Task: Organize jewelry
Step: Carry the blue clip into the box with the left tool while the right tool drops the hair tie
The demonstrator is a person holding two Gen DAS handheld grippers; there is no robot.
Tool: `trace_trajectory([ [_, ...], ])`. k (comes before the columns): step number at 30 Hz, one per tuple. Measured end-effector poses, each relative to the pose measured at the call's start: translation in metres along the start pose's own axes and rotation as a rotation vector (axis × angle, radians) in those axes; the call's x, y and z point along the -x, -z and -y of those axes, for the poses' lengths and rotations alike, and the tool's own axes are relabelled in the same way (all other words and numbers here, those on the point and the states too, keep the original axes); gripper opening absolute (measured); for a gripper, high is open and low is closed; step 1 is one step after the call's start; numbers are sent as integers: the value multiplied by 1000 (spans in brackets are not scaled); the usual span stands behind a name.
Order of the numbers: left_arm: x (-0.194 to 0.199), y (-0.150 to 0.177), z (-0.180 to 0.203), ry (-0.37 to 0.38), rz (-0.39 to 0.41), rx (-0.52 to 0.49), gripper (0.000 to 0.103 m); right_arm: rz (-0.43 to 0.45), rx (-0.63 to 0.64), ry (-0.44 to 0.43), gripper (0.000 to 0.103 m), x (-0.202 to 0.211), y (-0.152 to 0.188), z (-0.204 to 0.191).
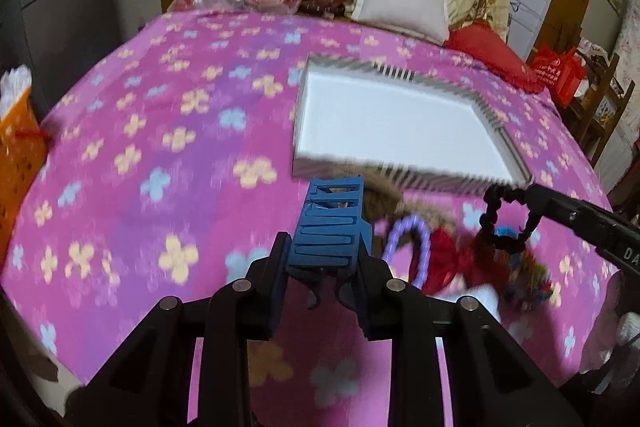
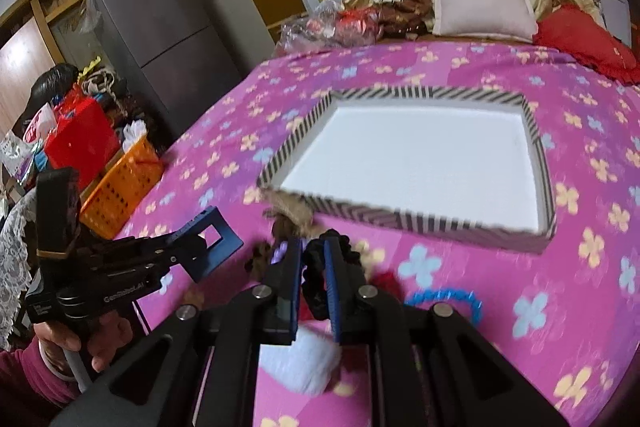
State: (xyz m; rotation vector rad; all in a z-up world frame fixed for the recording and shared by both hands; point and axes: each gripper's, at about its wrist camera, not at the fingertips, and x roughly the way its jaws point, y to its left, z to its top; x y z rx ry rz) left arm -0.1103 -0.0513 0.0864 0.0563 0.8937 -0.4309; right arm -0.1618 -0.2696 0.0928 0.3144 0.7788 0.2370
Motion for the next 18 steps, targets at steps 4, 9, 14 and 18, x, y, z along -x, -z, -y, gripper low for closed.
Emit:
trace_trajectory([
  [4,-2,-25,1,-10,27,-2,29,27,-5,1,11,1,-19,4],
  [9,-25,-53,0,-11,8,26,29,29,2,16,11,-15,-44,6],
  [14,-56,-74,2,-24,-15,47,29,18,-7,37,11,-48,-67,12],
  [18,-80,-84,4,-20,-44,49,29,-24,-29,36,11,-84,-75,19],
])
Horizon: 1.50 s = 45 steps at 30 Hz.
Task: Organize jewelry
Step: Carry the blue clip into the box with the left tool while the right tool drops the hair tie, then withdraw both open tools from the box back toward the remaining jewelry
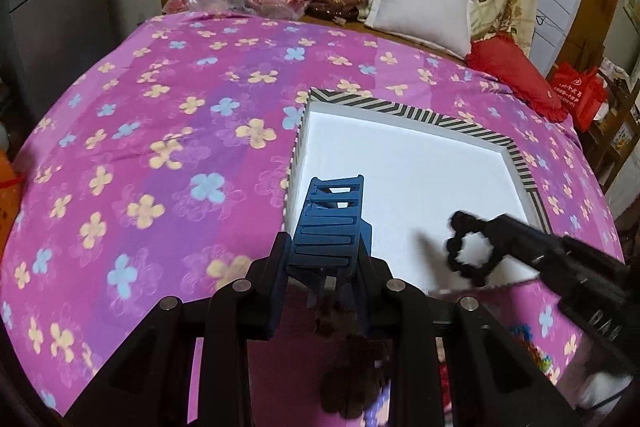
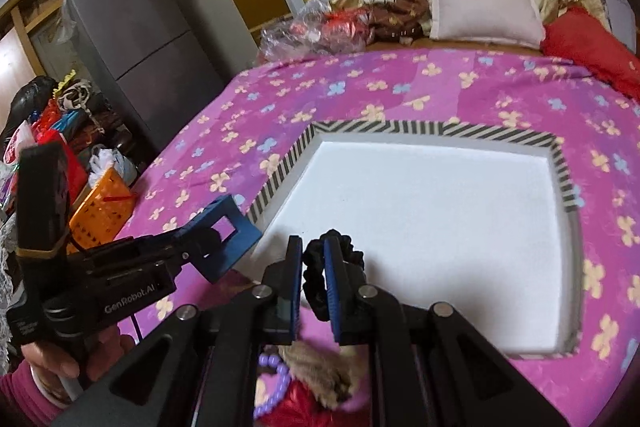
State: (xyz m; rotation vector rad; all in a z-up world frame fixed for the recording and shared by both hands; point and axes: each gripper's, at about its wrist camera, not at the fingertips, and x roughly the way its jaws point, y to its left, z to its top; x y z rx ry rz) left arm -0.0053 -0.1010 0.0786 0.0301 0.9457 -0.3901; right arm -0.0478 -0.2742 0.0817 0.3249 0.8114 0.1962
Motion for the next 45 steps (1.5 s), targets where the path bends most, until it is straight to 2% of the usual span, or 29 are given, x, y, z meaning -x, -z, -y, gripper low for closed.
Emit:
trace_trajectory([
  [8,-31,-2,-2,-51,-39,-8,27,-96,-50,-41,12,-53,10,5],
  [10,-32,-1,-2,-49,-38,-14,27,-110,-69,-50,15,-56,14,7],
  [12,-30,0,-2,-55,-32,-20,27,-113,-97,-58,30,-53,17,12],
  [15,-27,2,-4,-60,-36,-12,29,-98,-131,-59,37,-42,20,19],
  [17,-22,4,-6,-51,-37,-6,37,-85,-133,-63,38,-30,23,22],
  [22,-1,17,-8,-37,-25,-5,43,-51,-129,-47,47,1,34,23],
  [25,14,25,-8,-38,-7,-9,44,-35,-98,-13,49,18,43,18],
  [30,38,43,-6,-35,17,-14,45,6,-36,43,61,48,58,6],
  [38,62,73,5,-10,23,-20,45,31,-8,62,63,81,81,-3],
  [45,80,89,21,-16,48,-50,45,60,55,144,65,102,98,-14],
])
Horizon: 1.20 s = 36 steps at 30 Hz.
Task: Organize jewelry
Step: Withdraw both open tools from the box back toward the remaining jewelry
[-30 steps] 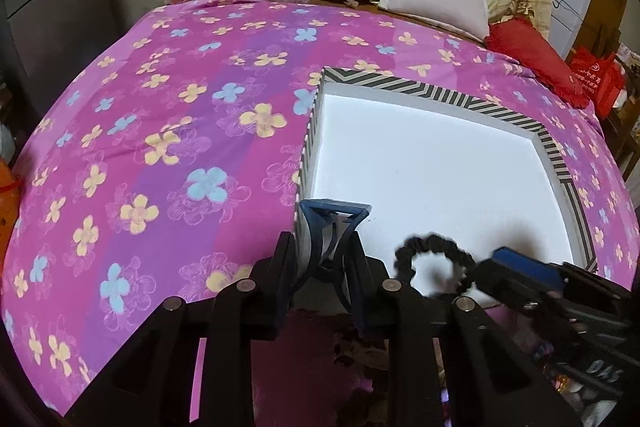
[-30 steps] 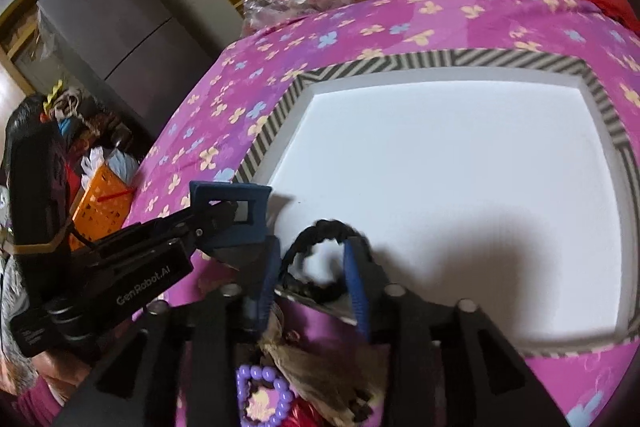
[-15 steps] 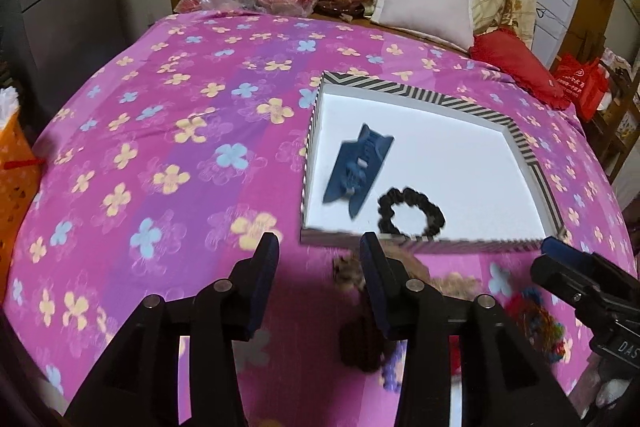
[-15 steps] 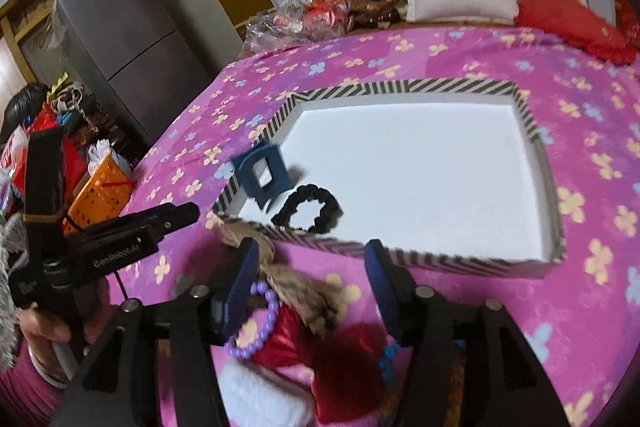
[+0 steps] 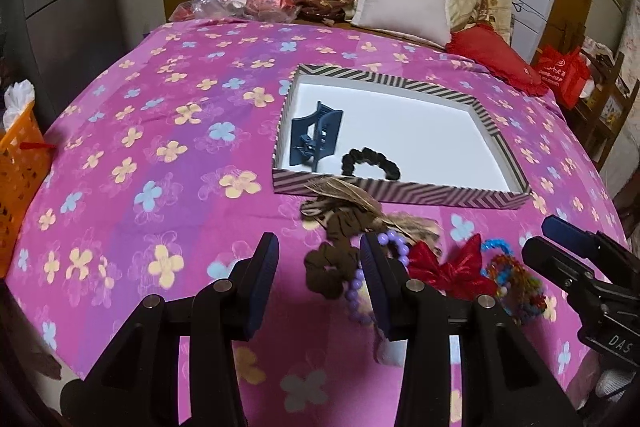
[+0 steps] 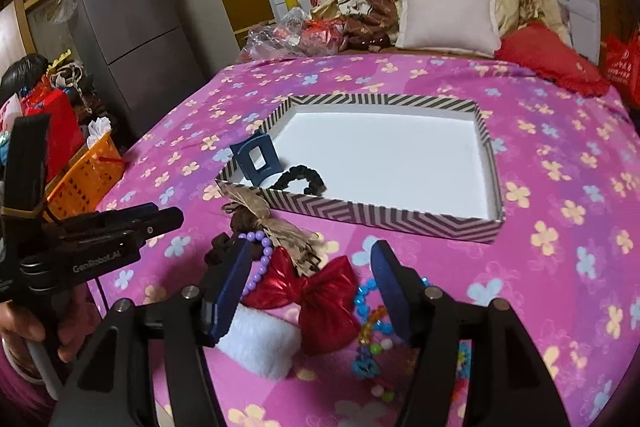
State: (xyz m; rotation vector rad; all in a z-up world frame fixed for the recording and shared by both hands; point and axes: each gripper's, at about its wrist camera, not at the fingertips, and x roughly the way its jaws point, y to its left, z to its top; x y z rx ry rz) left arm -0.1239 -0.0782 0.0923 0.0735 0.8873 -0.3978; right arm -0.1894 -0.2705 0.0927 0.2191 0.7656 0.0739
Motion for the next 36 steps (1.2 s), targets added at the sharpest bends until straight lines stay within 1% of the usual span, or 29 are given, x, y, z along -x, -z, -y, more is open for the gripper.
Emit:
trace_trajectory([
  [4,8,6,6,-3,14,-15,45,12,21,22,65,11,6,-4],
  [12,18,18,17,-13,23,-42,45,22,24,19,65,27,15,-7],
  [26,25,32,22,-18,24,-52,45,13,31,7,65,32,26,-14],
  [36,24,38,24,-15,14,-52,45,-5,12,11,66,29,33,-8],
])
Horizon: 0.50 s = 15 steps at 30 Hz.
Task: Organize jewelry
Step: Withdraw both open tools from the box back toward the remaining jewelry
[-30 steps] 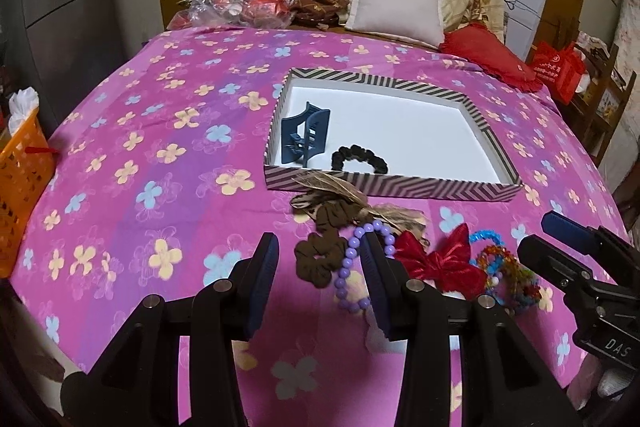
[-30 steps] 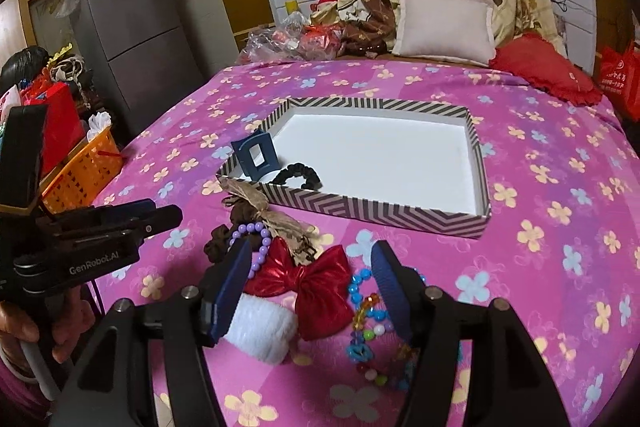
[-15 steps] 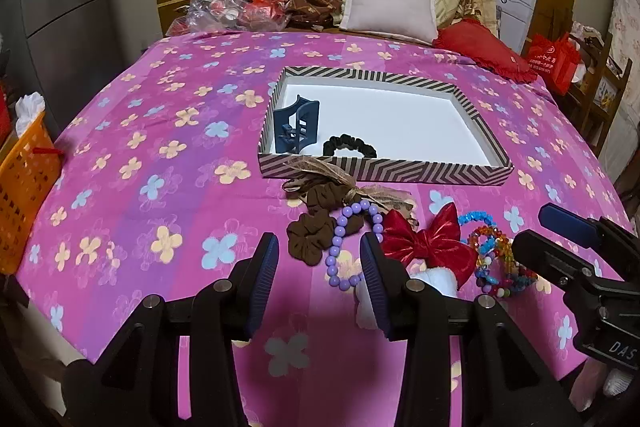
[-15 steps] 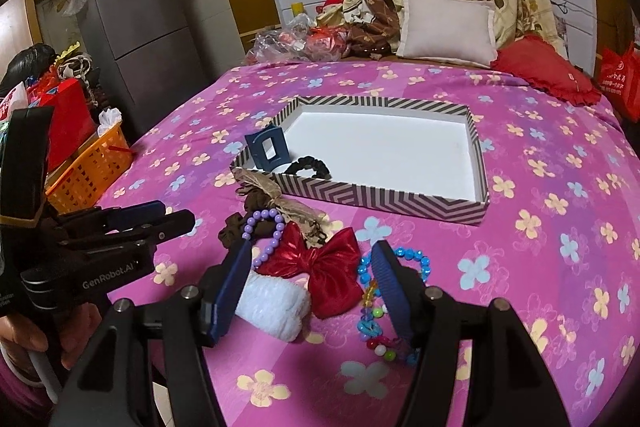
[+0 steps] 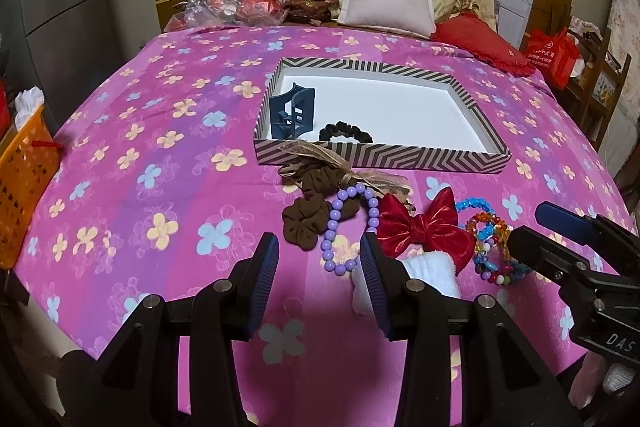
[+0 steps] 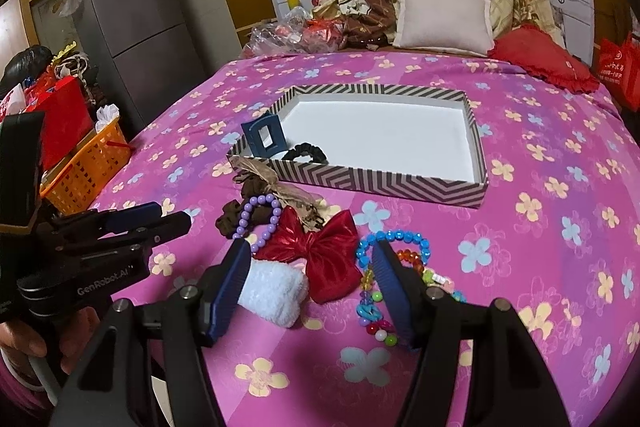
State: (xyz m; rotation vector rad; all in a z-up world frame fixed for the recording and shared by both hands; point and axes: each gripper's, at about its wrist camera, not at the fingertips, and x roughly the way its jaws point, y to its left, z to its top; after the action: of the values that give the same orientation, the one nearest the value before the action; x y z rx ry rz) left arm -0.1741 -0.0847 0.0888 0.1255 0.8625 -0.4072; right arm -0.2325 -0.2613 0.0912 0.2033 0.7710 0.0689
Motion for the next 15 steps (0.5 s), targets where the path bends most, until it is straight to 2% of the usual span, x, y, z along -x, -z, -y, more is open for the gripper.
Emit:
trace_trajectory([
  [7,-1,6,-6,37,-20,19,45,-29,0,2,66,-7,7,4],
  [15,-5,13,-9,90,-49,41,51,-51,-19,11,66,-13,12,11],
])
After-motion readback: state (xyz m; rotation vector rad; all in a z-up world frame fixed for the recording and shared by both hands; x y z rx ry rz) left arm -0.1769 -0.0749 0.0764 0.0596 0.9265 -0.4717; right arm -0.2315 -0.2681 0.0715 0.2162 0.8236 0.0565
